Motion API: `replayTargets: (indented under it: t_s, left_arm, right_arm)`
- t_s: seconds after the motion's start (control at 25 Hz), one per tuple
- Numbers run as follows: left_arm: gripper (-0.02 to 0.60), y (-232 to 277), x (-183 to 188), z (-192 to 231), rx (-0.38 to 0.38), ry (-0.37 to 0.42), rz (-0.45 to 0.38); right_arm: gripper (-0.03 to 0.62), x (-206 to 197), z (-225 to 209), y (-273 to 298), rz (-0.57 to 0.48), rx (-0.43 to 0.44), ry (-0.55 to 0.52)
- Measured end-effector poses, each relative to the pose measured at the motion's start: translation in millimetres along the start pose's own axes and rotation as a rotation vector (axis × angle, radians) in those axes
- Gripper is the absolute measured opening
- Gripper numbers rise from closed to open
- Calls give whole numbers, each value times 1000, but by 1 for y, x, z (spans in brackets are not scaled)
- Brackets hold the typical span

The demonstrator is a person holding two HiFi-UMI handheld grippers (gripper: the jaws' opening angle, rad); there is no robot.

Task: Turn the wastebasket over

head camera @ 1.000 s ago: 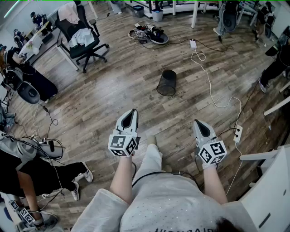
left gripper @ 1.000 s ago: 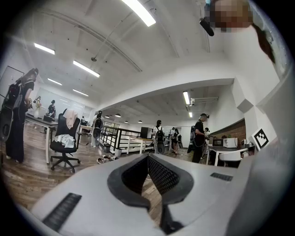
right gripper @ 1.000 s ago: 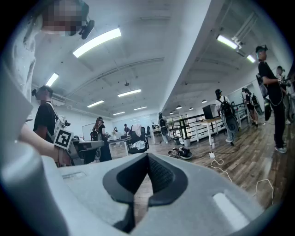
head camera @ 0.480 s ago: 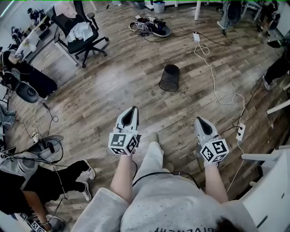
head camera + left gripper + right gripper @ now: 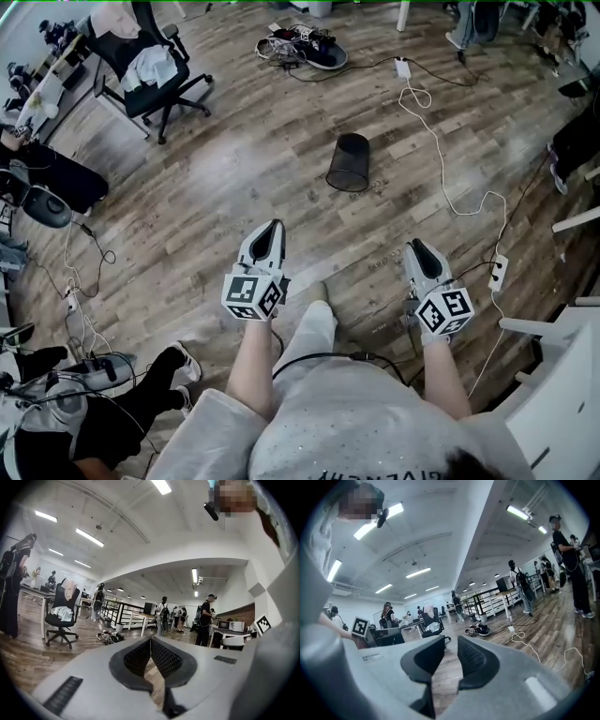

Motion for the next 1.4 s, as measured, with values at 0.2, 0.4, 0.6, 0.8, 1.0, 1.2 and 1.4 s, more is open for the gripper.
replayTargets:
  t_s: [0.2,0.4,0.6,0.8,1.0,1.2,1.4]
  left_arm:
    - [0,43,3,31,-24,-3,39]
    - [2,82,6,67,-44,-19,64]
    - [3,118,7,96,-72,-14,87]
    - [32,138,8,124,-82,-16,104]
    - [76,154,-10,138,-70,-41,145]
    - [111,177,-38,144,-58,-66,219]
    - [121,214,-43,160,-8,-104,240]
  right_arm:
    - [100,3,-17,42,-1,-62,49]
    - [118,4,-26,81,12,-110,75]
    - [118,3,-36,116,17,-146,92]
    - [118,2,-38,142,24,-169,113]
    - [117,-6,-52,154,54,-196,125]
    - [137,-27,-82,170,113,-240,158]
    - [137,-28,-111,214,175,-214,162]
Point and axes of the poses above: the fingertips, and each gripper's own axes: y forward along the fingers, z to its left, x out of its top, the point moved 7 cm from there along -y, backward along the fingers, and after that the axes turned 4 degrees about -x, right-handed, at the moved point
